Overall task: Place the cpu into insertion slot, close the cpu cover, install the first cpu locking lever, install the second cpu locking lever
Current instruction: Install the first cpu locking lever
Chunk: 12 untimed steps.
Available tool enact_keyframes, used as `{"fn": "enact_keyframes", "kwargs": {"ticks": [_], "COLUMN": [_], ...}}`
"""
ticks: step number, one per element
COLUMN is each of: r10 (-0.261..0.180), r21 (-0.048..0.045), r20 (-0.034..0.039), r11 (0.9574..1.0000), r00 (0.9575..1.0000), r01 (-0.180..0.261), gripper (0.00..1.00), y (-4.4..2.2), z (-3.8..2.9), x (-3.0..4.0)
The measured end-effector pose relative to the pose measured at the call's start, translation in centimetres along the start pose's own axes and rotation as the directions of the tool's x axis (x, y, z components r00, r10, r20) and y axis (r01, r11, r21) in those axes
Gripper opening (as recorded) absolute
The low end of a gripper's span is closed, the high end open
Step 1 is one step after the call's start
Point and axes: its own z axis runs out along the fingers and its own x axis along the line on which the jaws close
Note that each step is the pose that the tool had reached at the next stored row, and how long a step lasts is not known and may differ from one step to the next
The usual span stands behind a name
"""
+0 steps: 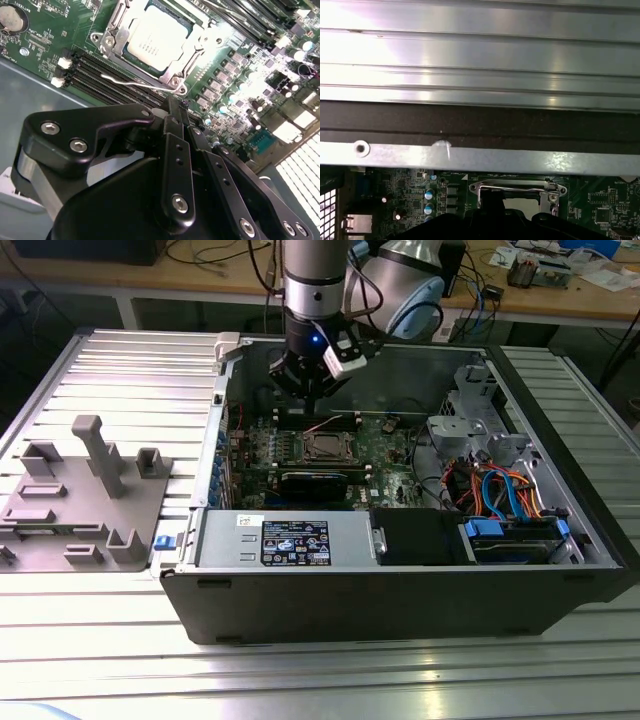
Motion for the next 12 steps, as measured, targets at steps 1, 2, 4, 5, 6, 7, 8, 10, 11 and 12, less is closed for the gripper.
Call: {"fn": "enact_keyframes", "kwargs": {"ticks": [1,2,4,5,6,7,8,10,11,12], "r10": [0.000,-0.001,-0.001,-0.001,-0.001,-0.001,-0.001,-0.002,-0.001,-0.002], "r21": [0.0003,0.0004,0.0008,0.0009,0.0010,0.0009,0.0009,0.0009,0.0008,0.0008], "r20": [-0.0008,-0.0014,-0.0030,-0.0034,-0.0039,-0.0042,-0.0047,-0.0055,-0.0055,-0.0056], "r11": [1.0000,1.0000,1.0000,1.0000,1.0000,1.0000,1.0000,1.0000,1.0000,1.0000], "r00": [1.0000,1.0000,1.0000,1.0000,1.0000,1.0000,1.0000,1.0000,1.0000,1.0000], "r01": [0.000,0.001,0.001,0.001,0.001,0.001,0.001,0.002,0.001,0.002], "gripper": [0.11,0.11,0.11,0.11,0.11,0.11,0.11,0.11,0.11,0.11], "y": [0.00,0.00,0.00,0.00,0.00,0.00,-0.01,0.01,0.02,0.04], "z": [0.11,0.21,0.41,0.48,0.55,0.63,0.70,0.89,0.96,1.01], "x": [-0.07,-0.15,-0.36,-0.41,-0.47,-0.53,-0.61,-0.75,-0.75,-0.76]}}
